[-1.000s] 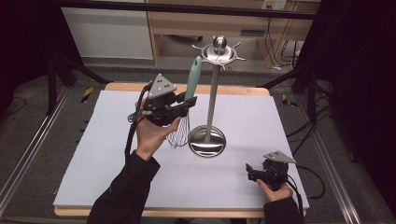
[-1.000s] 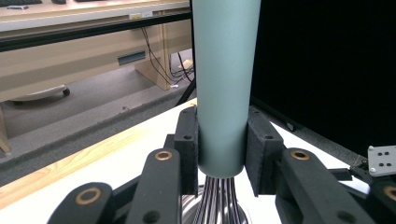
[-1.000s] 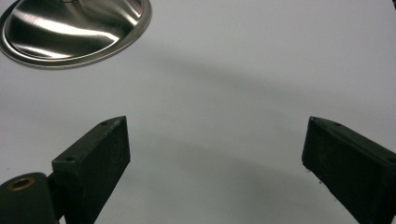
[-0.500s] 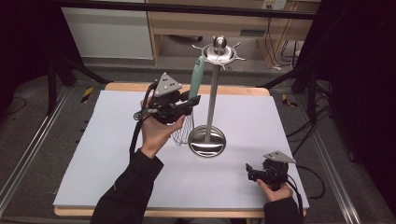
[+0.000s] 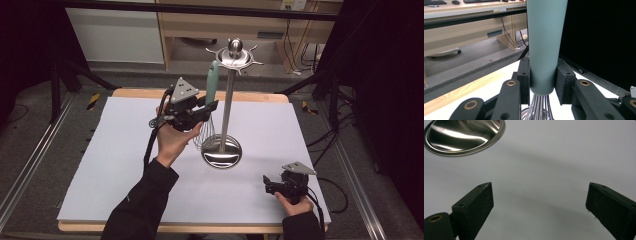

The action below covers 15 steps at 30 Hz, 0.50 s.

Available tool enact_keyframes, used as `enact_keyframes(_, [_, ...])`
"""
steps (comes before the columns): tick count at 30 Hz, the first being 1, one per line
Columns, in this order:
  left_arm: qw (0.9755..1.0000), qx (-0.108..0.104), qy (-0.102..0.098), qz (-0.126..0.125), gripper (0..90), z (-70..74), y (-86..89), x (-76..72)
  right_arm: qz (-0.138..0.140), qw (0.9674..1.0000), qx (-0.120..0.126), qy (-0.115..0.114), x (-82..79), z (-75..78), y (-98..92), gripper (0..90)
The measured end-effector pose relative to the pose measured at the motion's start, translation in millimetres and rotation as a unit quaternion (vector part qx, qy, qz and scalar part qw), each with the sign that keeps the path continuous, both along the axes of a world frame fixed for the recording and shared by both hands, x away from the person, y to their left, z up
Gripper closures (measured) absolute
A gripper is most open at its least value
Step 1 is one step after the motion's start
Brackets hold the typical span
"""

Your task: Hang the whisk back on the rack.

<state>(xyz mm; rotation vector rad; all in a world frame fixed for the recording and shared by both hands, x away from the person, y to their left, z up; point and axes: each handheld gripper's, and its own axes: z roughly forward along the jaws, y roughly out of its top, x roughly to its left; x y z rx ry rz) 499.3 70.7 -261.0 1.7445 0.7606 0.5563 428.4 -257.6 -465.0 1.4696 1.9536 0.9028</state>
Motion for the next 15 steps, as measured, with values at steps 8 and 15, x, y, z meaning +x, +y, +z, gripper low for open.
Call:
enact_keyframes(8, [1.0,0.0,-0.007,0.002,68.2,-2.5,-6.2,6.3,0.0,1.0,0.002,0.001,0.2,-0.3,-0.2,8.2])
enact_keyframes(15, [0.9999,-0.001,-0.01,0.006,68.1,-3.4,-10.7,10.7,0.0,1.0,0.003,0.002,0.1,-0.1,-0.6,8.1])
